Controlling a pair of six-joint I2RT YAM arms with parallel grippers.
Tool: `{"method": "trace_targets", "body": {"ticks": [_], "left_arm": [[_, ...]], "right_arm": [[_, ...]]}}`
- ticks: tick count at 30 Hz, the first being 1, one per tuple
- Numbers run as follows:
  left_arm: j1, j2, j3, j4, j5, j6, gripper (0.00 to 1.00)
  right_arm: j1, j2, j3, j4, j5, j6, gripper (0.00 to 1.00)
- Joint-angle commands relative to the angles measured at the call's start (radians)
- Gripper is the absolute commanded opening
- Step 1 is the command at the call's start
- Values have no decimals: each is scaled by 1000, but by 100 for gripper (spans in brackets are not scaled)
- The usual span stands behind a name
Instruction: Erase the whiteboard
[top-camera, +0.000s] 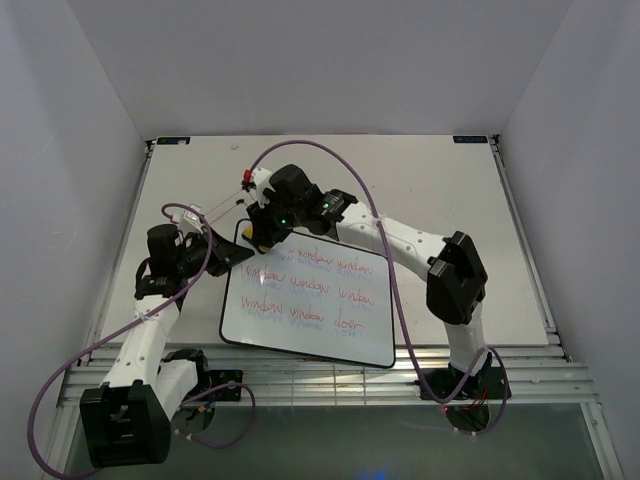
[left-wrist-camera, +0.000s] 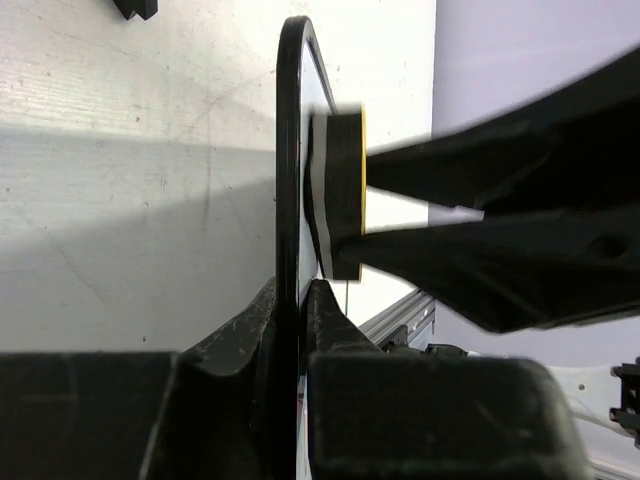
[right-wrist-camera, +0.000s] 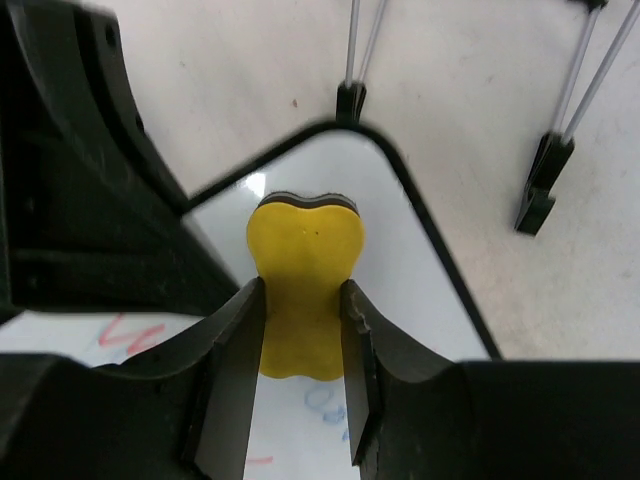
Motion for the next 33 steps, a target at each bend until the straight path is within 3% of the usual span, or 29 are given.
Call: {"method": "trace_targets", "body": {"ticks": [1, 7, 11, 15, 23, 26, 29, 33], "left_arm": [[-3, -34, 16, 55, -87, 95, 0], [-3, -20, 17, 80, -98, 75, 0], [-4, -11, 16, 92, -89, 68, 0], [-3, -12, -7, 138, -49, 51, 0], [-6, -54, -26, 181, 17, 40, 0], [-6, -61, -26, 181, 23, 43, 0], [-6, -60, -23, 181, 26, 48, 0], [-6, -49, -12, 176, 23, 55, 0]], "right_arm": [[33, -69, -218, -3, 25, 20, 30], [46, -254, -518, 85, 48, 49, 29], [47, -318, -606, 123, 81, 73, 29], [53, -286, -525, 138, 58, 76, 29], [62, -39, -50, 4, 97, 73, 28], [66, 27, 41, -62, 133, 66, 28], [66, 32, 21, -66, 153, 55, 28], [64, -34, -133, -44, 196, 40, 28]]}}
